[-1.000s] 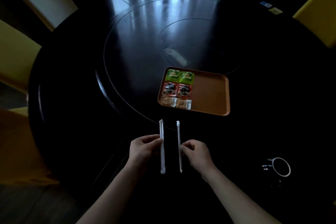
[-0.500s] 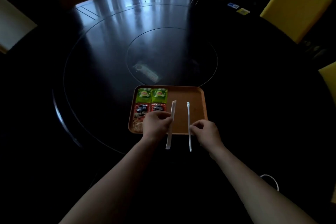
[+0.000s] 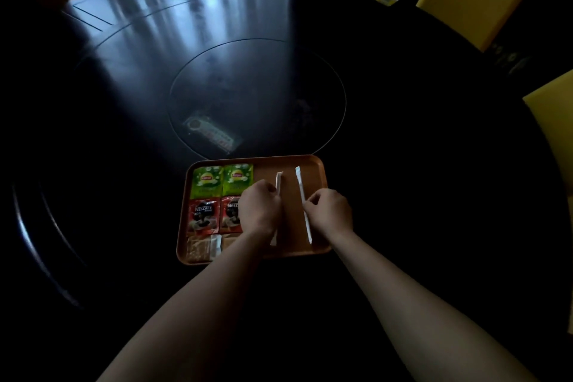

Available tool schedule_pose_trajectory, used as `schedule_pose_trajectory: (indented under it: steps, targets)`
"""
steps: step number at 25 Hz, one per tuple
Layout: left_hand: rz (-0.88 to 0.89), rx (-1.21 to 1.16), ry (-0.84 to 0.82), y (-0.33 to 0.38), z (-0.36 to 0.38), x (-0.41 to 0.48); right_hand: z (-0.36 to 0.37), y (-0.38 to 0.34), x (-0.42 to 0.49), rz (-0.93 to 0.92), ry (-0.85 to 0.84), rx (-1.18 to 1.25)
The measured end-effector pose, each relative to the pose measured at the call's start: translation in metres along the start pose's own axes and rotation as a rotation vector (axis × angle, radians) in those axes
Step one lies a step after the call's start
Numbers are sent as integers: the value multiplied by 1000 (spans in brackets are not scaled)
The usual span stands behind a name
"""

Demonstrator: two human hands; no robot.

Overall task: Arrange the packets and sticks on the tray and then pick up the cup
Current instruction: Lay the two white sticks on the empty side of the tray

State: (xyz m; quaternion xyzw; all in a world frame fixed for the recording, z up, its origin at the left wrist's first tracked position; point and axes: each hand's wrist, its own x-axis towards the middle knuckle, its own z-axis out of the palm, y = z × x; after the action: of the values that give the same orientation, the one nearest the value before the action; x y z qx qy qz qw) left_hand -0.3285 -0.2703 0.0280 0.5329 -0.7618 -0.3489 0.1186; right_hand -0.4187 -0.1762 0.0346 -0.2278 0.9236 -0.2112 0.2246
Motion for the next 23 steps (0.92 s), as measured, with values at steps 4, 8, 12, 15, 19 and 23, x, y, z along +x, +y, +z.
schedule_pose_trajectory:
  steps: [4,8,12,15,19,23]
  targets:
    - [161,113,-24,-1,-2,-8,1,6,-10,-116,55,-96]
    - [403,333,-141,-10,-16,-19,-2,17,-20,-297,13,-88]
    - [683,617,-228,-15,-24,-25,0,20,-24,-402,-81,-165]
    - [709,615,-236,-22,-23,-21,2,19,-22,-390,-70,-179]
    - [662,592,-238,-26,-21,-16,2,17,-20,-388,-55,-231]
    - [660,648,-250,-25,-28,-9,-1,20,-16,-417,-57,-265]
